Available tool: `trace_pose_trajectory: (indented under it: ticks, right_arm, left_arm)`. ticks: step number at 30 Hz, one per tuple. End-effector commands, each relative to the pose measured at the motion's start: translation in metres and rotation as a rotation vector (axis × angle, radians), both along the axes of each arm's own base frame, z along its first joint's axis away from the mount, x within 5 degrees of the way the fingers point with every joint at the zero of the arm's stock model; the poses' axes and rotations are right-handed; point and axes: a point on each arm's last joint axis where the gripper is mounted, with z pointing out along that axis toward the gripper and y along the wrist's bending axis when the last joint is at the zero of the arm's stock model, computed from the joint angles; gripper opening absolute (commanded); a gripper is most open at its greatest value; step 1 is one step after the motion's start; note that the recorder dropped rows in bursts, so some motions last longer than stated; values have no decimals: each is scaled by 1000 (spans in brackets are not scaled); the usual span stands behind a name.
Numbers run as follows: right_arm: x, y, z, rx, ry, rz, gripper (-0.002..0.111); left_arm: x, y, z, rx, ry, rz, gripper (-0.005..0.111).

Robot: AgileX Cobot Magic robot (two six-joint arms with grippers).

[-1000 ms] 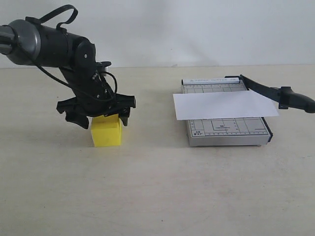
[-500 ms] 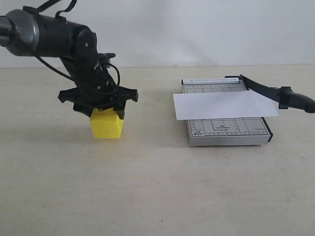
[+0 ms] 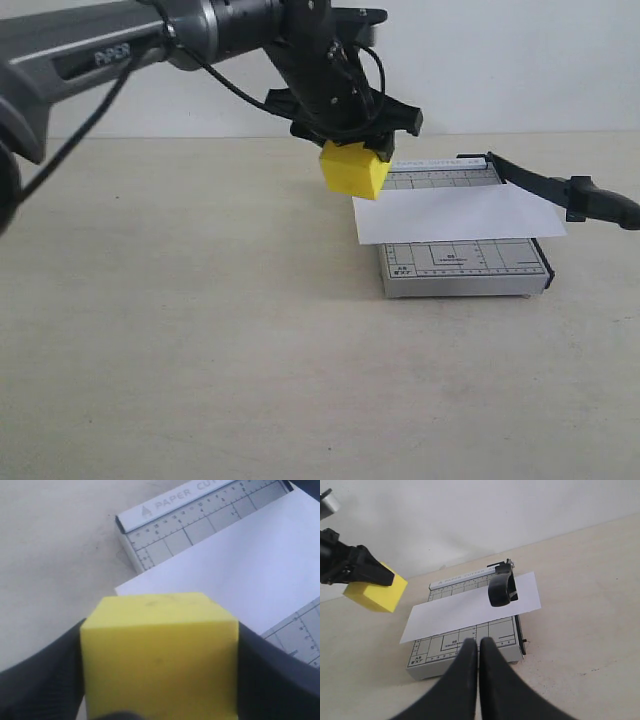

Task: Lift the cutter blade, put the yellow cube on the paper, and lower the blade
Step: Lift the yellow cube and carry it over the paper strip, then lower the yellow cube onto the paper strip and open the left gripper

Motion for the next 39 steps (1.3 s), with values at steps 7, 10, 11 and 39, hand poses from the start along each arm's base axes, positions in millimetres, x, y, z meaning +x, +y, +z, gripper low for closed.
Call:
trace_pose_trajectory:
  ticks: [7, 10, 11, 39]
  right_arm:
    - [-1, 0, 0, -7, -8, 2, 1]
    - [-1, 0, 0, -7, -8, 2, 1]
    - [-1, 0, 0, -7, -8, 2, 1]
    - [-1, 0, -1, -7, -6, 2, 1]
  left_arm:
    - [-8, -48, -1, -116, -30, -75, 4]
    - [-4, -53, -7, -131, -38, -74, 4]
    - [-3, -54, -9, -137, -44, -74, 4]
    - [-4, -60, -35, -158, 49, -59, 4]
